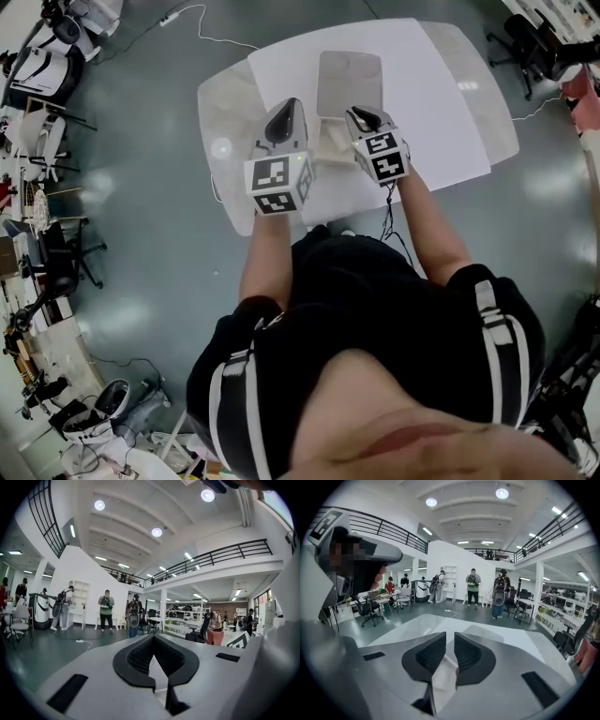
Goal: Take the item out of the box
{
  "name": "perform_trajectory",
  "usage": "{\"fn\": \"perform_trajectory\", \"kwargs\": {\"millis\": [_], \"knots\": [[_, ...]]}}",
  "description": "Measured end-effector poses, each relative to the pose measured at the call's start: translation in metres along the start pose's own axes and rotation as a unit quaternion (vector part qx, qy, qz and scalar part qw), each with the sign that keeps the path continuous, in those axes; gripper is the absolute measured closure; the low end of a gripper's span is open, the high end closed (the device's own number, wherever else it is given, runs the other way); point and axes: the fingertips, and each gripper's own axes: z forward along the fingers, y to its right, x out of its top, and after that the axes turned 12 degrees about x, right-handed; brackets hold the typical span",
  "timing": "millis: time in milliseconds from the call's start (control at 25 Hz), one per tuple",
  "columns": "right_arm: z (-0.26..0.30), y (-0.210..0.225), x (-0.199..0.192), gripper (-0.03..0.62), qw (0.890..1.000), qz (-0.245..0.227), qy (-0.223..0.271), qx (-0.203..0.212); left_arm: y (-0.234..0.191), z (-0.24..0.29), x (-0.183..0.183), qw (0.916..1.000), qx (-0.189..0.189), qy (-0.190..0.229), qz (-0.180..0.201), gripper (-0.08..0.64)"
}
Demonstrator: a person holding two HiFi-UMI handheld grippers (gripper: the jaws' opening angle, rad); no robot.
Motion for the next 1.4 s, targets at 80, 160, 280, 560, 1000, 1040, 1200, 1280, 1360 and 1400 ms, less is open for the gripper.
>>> {"fn": "perform_trajectory", "kwargs": {"millis": [80, 160, 280, 560, 1000, 1040, 1200, 1280, 1360, 1400], "knots": [[0.011, -0.004, -0.014, 0.551, 0.999, 0.013, -0.022, 0.019, -0.004, -0.001, -0.001, 1.0000, 0.006, -0.002, -0.002, 0.555], [0.020, -0.007, -0.028, 0.529, 0.998, 0.022, -0.045, 0.028, -0.008, -0.003, -0.001, 0.9999, 0.011, -0.003, -0.004, 0.555], [0.032, -0.009, -0.049, 0.511, 0.996, 0.033, -0.081, 0.033, -0.016, -0.005, -0.002, 0.9998, 0.019, -0.004, -0.005, 0.555], [0.060, -0.013, -0.088, 0.489, 0.985, 0.050, -0.158, 0.046, -0.034, -0.011, -0.004, 0.9992, 0.038, -0.010, -0.004, 0.555], [0.094, -0.002, -0.139, 0.471, 0.961, 0.102, -0.254, 0.039, -0.060, -0.017, -0.010, 0.9979, 0.063, -0.016, -0.007, 0.555], [0.098, -0.004, -0.140, 0.469, 0.959, 0.100, -0.261, 0.044, -0.062, -0.016, -0.010, 0.9978, 0.064, -0.017, -0.007, 0.555], [0.111, -0.017, -0.147, 0.466, 0.950, 0.102, -0.287, 0.073, -0.073, -0.014, -0.011, 0.9974, 0.067, -0.023, -0.013, 0.555], [0.112, -0.007, -0.159, 0.460, 0.944, 0.091, -0.313, 0.053, -0.077, -0.012, -0.012, 0.9972, 0.068, -0.027, -0.014, 0.555], [0.117, -0.007, -0.167, 0.457, 0.939, 0.092, -0.326, 0.056, -0.080, -0.010, -0.010, 0.9971, 0.069, -0.027, -0.013, 0.555], [0.120, -0.007, -0.169, 0.457, 0.938, 0.090, -0.330, 0.058, -0.081, -0.009, -0.008, 0.9971, 0.070, -0.026, -0.012, 0.555]]}}
